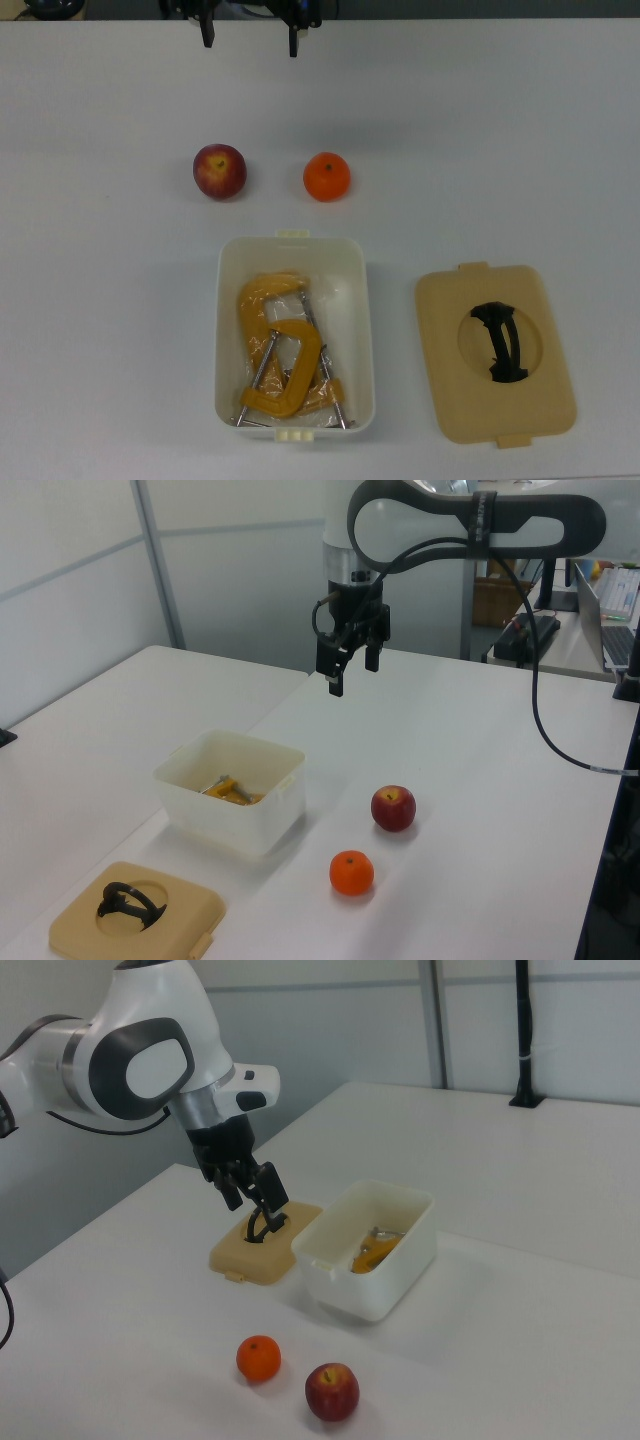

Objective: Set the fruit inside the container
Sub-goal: 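Move the gripper down over the red apple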

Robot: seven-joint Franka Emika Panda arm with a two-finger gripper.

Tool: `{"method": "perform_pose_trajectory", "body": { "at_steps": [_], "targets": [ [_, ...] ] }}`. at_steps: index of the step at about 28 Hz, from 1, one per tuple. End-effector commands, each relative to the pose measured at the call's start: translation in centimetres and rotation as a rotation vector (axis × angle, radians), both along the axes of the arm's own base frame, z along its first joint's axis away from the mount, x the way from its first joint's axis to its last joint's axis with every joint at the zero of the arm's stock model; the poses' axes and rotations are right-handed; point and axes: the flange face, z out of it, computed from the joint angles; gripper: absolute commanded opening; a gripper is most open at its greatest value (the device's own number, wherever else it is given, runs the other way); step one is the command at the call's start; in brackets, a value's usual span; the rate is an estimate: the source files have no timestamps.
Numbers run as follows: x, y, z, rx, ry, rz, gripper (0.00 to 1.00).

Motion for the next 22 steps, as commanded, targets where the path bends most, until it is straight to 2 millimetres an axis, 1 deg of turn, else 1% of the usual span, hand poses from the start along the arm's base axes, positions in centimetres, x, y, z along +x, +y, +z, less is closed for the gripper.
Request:
{"method": "perform_pose_trajectory", "body": {
  "at_steps": [1,3,6,7,9,12,13,16,18,19,22],
  "targets": [
    [-0.6,-1.1,-1.2,0.001,0.029,-0.022,1.0],
    [-0.5,-1.7,-1.5,0.003,0.035,-0.03,1.0],
    [-0.6,-2.0,-1.8,0.002,0.043,-0.028,1.0],
    [-0.5,-2.3,-2.8,0.001,0.058,-0.025,1.0],
    [-0.5,-2.9,-4.1,-0.001,0.077,-0.02,1.0],
    [-0.2,-3.2,-5.4,-0.011,0.079,-0.001,1.0],
    [-0.1,-3.4,-7.0,-0.016,0.094,0.017,1.0],
    [0.1,-3.9,-9.5,-0.039,0.127,0.057,1.0],
    [0.3,-4.2,-11.6,-0.064,0.151,0.094,1.0],
    [0.5,-4.3,-13.5,-0.086,0.168,0.122,1.0],
    [1.0,-4.5,-16.4,-0.105,0.192,0.145,1.0]
  ]
}}
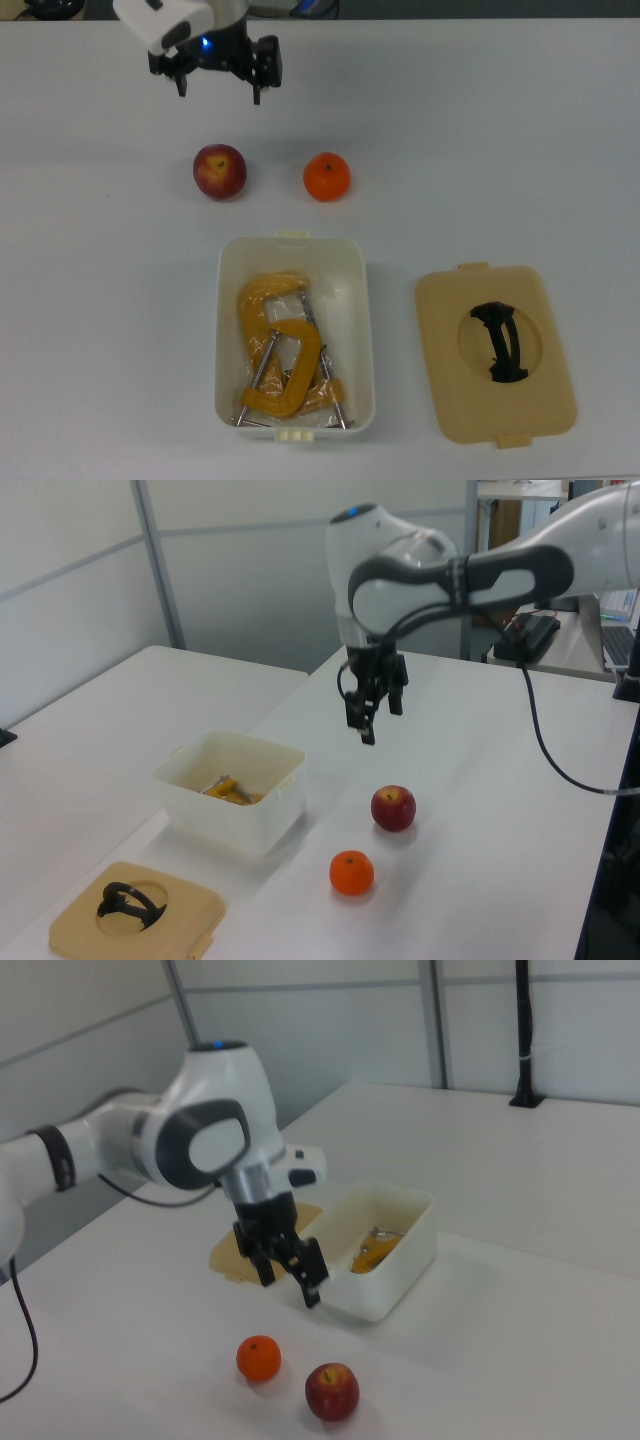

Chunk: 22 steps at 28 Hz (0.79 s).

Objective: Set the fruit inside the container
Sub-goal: 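Move the gripper down over the red apple, then close the gripper around the red apple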

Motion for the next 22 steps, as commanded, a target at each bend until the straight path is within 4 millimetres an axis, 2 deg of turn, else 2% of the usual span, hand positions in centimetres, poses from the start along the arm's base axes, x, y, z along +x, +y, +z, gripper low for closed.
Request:
{"method": "perform_pose_trajectory", "body": {
  "at_steps": [1,2,6,7,11,13,22],
  "targets": [
    [0.6,-0.7,-5.8,-0.041,0.04,0.078,1.0],
    [0.9,-0.7,-7.7,-0.054,0.053,0.092,1.0],
    [1.3,-0.8,-11.0,-0.062,0.087,0.107,1.0],
    [1.6,-0.9,-12.3,-0.065,0.104,0.11,1.0],
    [1.7,-1.0,-15.1,-0.075,0.142,0.124,1.0],
    [1.6,-0.7,-16.3,-0.082,0.145,0.139,1.0],
    [0.0,-0.8,-18.7,-0.098,0.199,0.154,1.0]
  ]
}}
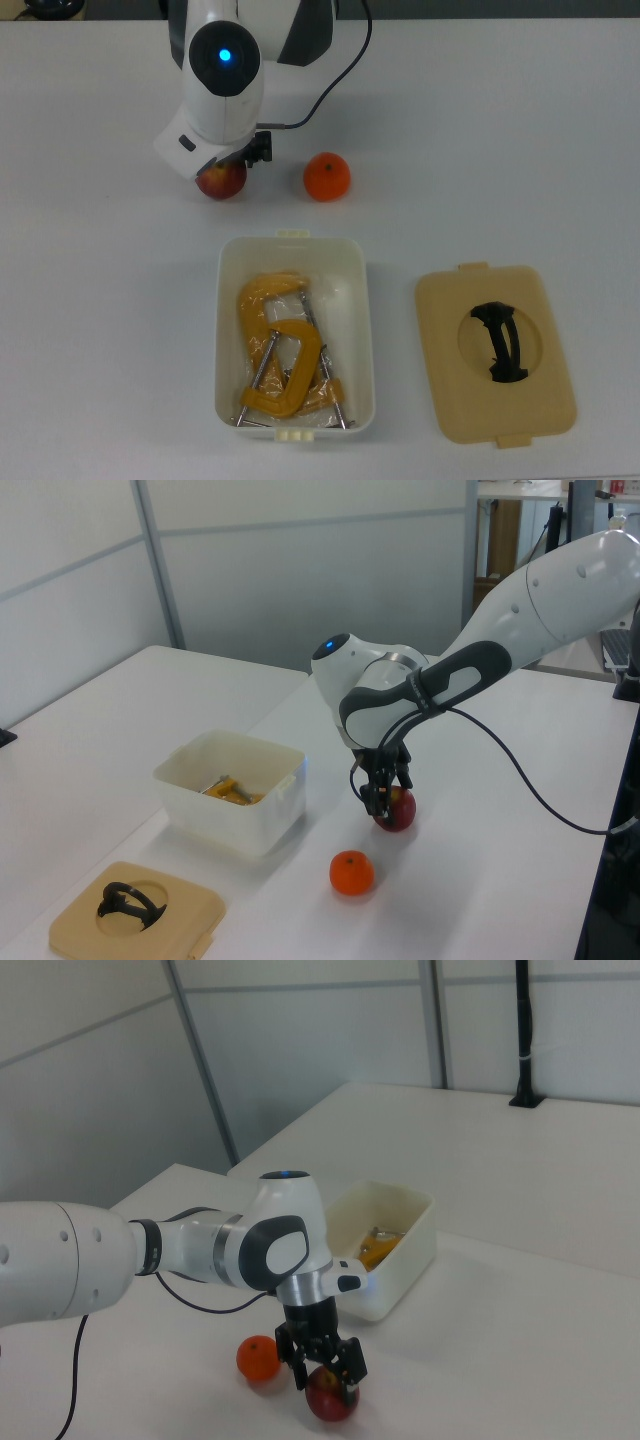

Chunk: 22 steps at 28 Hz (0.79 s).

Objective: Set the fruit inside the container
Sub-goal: 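Close the gripper around the red apple, then lift the apple and lower it into the white container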

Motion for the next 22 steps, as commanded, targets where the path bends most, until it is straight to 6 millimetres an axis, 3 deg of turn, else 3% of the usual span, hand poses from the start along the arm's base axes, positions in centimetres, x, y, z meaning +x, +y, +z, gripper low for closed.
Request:
{"method": "perform_pose_trajectory", "body": {
  "at_steps": [1,2,5,9,15,16,22],
  "targets": [
    [-1.2,-0.2,-0.8,-0.011,0.01,0.04,0.94],
    [-1.1,-0.2,-0.2,-0.011,0.003,0.037,0.74],
    [-0.8,-0.2,1.3,-0.011,-0.025,0.027,0.62],
    [0.4,-0.2,5.5,-0.014,-0.1,0.013,0.46],
    [2.2,0.1,12.4,-0.017,-0.186,0.003,0.45],
    [2.8,0.7,14.3,-0.018,-0.221,0.014,0.46],
    [5.3,3.1,16.3,-0.027,-0.372,0.068,0.48]
  ]
}}
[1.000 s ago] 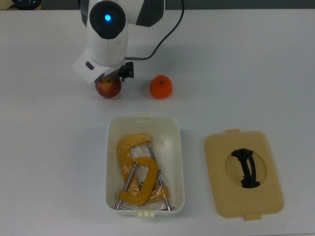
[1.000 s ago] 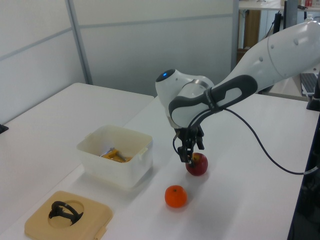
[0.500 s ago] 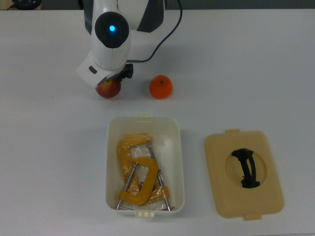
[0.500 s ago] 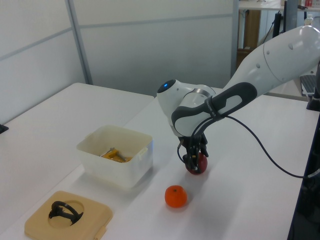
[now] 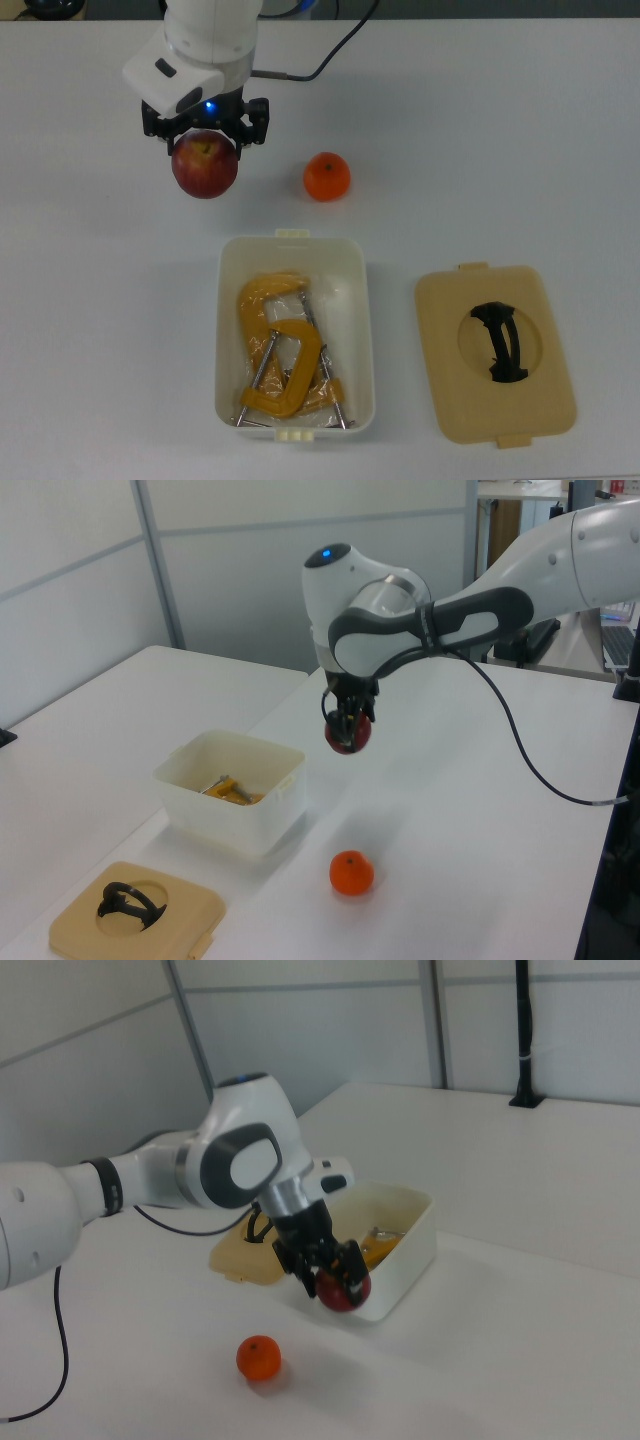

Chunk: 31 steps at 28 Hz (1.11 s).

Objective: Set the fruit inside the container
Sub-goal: 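Lift the apple and lower it into the white container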

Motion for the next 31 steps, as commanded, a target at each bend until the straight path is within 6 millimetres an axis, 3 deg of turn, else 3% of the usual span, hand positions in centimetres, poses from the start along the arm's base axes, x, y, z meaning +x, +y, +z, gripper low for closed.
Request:
{"method": "perform_pose_trajectory", "body": {
  "at_steps": [1,7,10,11,12,18,23,26,30,31],
  "targets": [
    [2.3,2.4,1.2,-0.009,-0.135,0.055,0.48],
    [4.9,3.5,0.8,0.056,-0.351,0.006,0.49],
    [6.0,3.9,0.5,0.087,-0.454,-0.033,0.72],
    [6.1,3.9,0.2,0.09,-0.463,-0.038,0.82],
    [6.2,4.0,0.1,0.093,-0.469,-0.042,1.0],
    [5.9,4.0,0.8,0.094,-0.46,-0.046,1.0],
    [4.4,4.7,1.2,0.076,-0.346,-0.045,1.0],
    [2.8,7.9,-0.4,0.096,-0.217,0.031,1.0],
    [1.2,9.1,-2.8,0.095,-0.065,0.125,1.0],
    [0.4,10.3,-3.8,0.119,0.002,0.188,1.0]
  ]
}}
